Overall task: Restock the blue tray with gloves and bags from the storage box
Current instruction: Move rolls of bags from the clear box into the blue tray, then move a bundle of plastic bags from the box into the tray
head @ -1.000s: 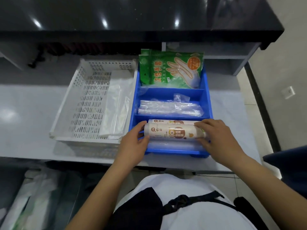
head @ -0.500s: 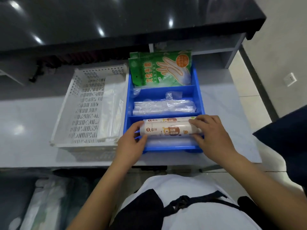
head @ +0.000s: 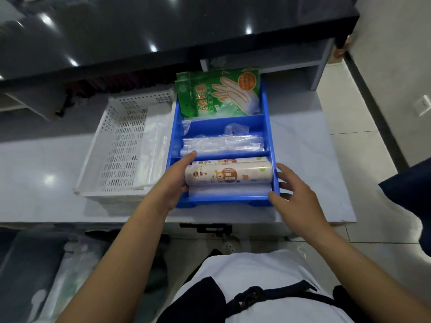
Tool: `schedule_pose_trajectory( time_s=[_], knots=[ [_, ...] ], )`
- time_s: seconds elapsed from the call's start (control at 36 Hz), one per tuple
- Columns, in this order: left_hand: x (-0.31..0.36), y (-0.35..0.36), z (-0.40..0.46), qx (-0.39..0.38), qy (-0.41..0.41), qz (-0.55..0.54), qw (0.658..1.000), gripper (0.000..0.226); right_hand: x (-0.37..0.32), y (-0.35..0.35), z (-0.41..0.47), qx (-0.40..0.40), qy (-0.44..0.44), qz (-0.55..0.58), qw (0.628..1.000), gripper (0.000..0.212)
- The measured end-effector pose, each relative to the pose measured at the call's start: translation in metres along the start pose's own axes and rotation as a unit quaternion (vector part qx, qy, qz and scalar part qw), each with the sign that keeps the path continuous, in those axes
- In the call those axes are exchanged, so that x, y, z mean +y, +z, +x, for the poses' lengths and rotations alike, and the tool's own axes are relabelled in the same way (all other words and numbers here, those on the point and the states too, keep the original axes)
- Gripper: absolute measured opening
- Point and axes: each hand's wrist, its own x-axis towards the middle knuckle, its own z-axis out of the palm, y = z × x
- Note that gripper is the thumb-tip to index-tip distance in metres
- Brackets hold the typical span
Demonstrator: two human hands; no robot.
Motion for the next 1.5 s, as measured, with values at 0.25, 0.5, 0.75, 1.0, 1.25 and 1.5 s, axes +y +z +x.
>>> schedule_pose_trajectory(
  time_s=[0.25, 0.5, 0.75, 1.0, 1.25, 1.5],
  knots=[
    [0.002, 0.004, -0.008, -0.002, -0.004, 0.025, 1.0, 0.038, 0.008, -0.002, 0.0, -0.024, -0.011, -0.042, 0.999, 0.069],
    [0.009, 0.008, -0.033, 0.058, 0.067, 0.206, 0.975, 0.074, -0.024, -0.006, -0.011, -0.009, -0.128, -0.225, 0.966, 0.069],
    [-0.083, -0.022, -0.121, 0.079, 0.293, 0.534, 0.789, 0.085, -0.057, 0.064, -0.068, -0.031, -0.181, -0.312, 0.932, 0.071],
    [-0.218, -0.131, -0.17, 0.086, 0.165, 0.518, 0.835, 0.088, -0.038, 0.193, -0.145, -0.193, -0.107, -0.333, 0.917, 0.07],
    [-0.311, -0.252, -0.23, 0.21, 0.074, 0.359, 0.907, 0.086, -0.068, 0.333, -0.182, -0.311, -0.146, -0.346, 0.873, 0.074],
    [-0.376, -0.331, -0.243, 0.267, -0.038, 0.216, 0.938, 0.083, -0.094, 0.426, -0.182, -0.398, -0.172, -0.395, 0.809, 0.075]
  ],
)
